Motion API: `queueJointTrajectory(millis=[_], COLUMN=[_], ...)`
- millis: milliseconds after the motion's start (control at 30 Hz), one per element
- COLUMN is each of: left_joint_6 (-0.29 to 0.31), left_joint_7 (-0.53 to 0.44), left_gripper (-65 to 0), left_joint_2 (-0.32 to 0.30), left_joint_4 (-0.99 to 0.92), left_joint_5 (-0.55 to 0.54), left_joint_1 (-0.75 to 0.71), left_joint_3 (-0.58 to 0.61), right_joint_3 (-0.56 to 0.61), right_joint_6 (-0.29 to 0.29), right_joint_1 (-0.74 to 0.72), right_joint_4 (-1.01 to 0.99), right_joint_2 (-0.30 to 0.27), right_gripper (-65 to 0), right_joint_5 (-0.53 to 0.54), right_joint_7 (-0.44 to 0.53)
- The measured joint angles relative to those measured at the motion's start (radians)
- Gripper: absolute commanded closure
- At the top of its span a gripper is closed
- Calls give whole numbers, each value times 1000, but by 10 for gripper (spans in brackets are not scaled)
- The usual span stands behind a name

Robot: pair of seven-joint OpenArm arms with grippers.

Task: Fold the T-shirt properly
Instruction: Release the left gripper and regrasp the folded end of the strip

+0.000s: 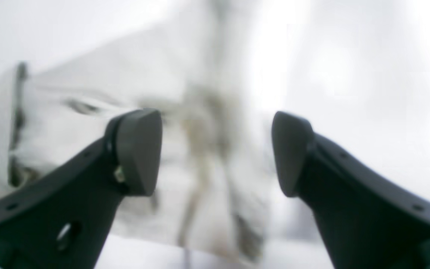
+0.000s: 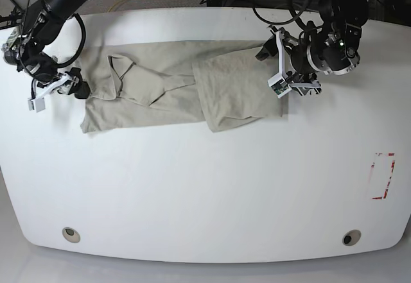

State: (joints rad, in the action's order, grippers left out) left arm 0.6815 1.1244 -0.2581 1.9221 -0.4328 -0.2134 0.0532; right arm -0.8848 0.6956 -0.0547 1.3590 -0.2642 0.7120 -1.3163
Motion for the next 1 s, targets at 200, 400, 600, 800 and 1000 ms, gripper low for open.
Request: queueJointTrajectory(millis=[200,400,600,800,1000], left_joint_6=[0,9,16,15,15], left_joint_7=[-13,-35,-51,-45,-48], left_gripper=[-397,-397,-397,-397,-397], left_joint_2=[-24,-67,-58,-23,3], left_joint_4=[-91,-65,2,2,2], left_joint_5=[-3,-1,-11,8,5], left_joint_1=[0,-8,-25,-19,-19], left_joint_3=[0,-8,-95,-202,-211], right_joint_3=[19,94,96,117,185], right_joint_6=[0,4,4,4,4], right_joint_1=[-18,-19,8,-1,2], right_joint_4=[-149,-132,-90,-91,-91], right_joint_2=[-48,12,82,95,92], right_gripper=[-447,-447,-442,-438,-355], right_joint_5=[9,50,117,120,119], right_joint_7=[52,75,67,67,93])
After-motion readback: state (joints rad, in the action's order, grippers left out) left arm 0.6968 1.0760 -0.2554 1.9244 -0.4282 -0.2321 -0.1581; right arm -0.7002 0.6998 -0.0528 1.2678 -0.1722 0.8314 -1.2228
